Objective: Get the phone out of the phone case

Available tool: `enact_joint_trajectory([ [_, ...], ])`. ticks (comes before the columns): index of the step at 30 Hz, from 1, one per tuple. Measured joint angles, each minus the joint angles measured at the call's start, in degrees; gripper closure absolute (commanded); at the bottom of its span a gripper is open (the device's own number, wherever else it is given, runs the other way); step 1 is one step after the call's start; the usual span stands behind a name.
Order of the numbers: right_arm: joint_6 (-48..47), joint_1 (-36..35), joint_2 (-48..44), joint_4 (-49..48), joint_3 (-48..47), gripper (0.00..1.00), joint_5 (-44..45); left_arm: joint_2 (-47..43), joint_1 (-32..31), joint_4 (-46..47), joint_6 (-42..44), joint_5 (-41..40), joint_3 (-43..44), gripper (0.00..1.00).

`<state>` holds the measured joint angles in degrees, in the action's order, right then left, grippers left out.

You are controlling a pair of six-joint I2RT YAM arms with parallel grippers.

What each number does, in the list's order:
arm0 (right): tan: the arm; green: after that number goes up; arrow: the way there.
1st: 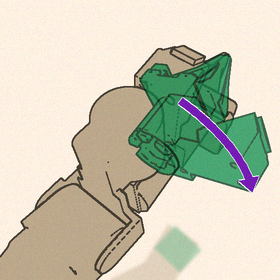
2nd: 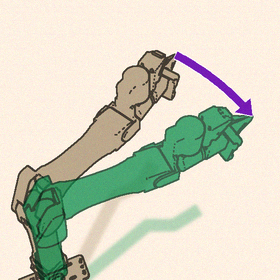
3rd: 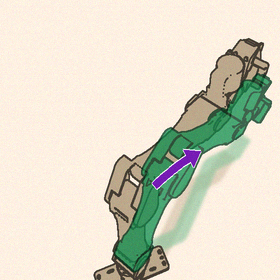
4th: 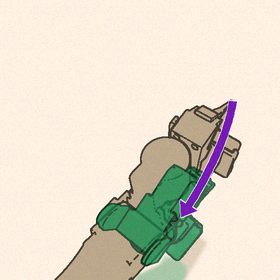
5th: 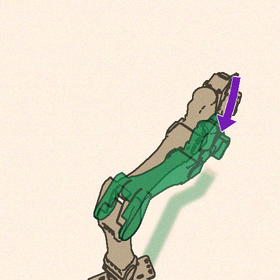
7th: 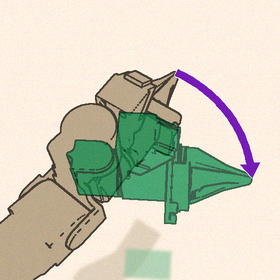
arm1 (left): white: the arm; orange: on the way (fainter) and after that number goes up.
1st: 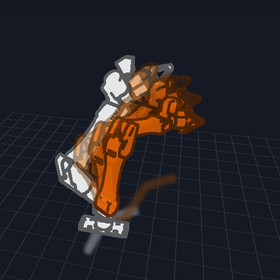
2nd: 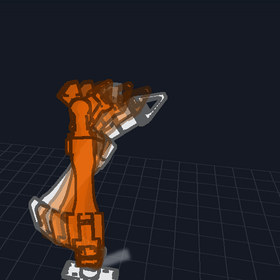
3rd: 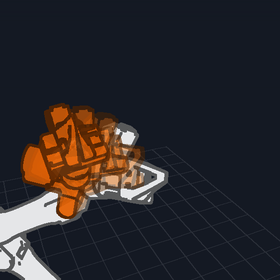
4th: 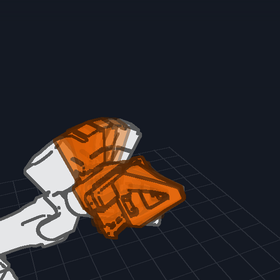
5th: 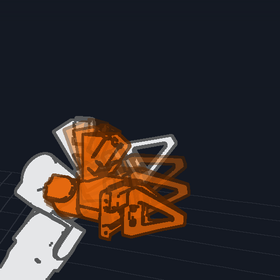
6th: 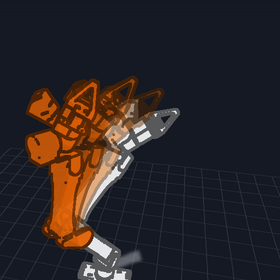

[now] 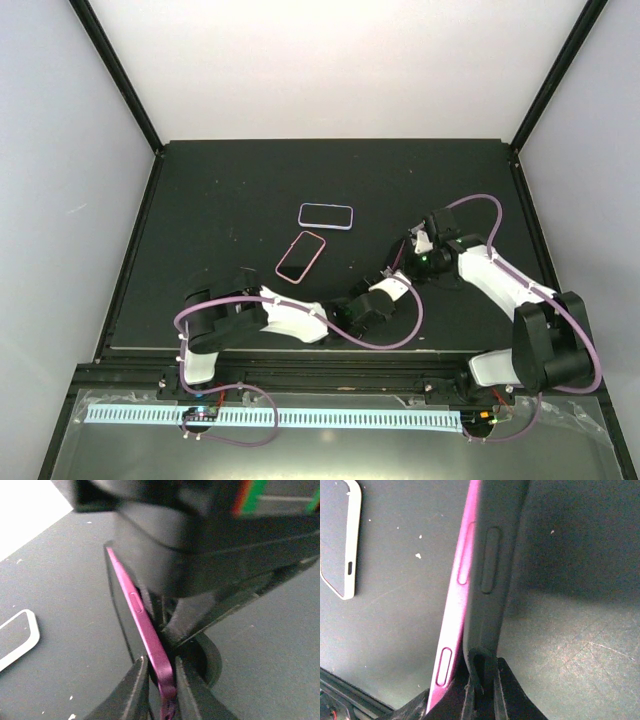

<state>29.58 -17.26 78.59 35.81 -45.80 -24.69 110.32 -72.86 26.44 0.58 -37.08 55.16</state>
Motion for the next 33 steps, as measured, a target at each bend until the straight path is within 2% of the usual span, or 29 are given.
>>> enact_joint_trajectory([
  [2, 0.5, 0.0, -0.3, -0.1, 0.0, 0.99, -0.2, -0.4, 0.2, 0.1, -1.2, -1.3, 0.0, 0.98],
  [11, 0.9, -0.3, -2.1, -0.1, -0.9, 0.99, -0.3, -3.6, 0.5, -2.8, -7.3, -1.6, -0.3, 0.98],
  [21, -2.3, -2.1, -3.8, 1.7, -3.0, 0.99, -1.8, -11.7, 1.6, -7.7, -16.2, 1.6, -3.5, 0.98],
  [29, -4.5, -2.7, -6.2, 4.0, -5.9, 0.99, -1.6, -16.0, 1.9, -8.1, -19.1, 2.0, -4.7, 0.98],
  [30, -4.9, -2.9, -7.0, 4.3, -5.9, 0.99, -1.1, -16.7, 1.9, -7.9, -19.6, 1.9, -5.1, 0.98],
  [33, -6.7, -1.2, -8.6, 5.8, -4.7, 0.99, 8.1, -22.0, 2.0, -8.0, -20.9, -1.3, -8.4, 0.98],
])
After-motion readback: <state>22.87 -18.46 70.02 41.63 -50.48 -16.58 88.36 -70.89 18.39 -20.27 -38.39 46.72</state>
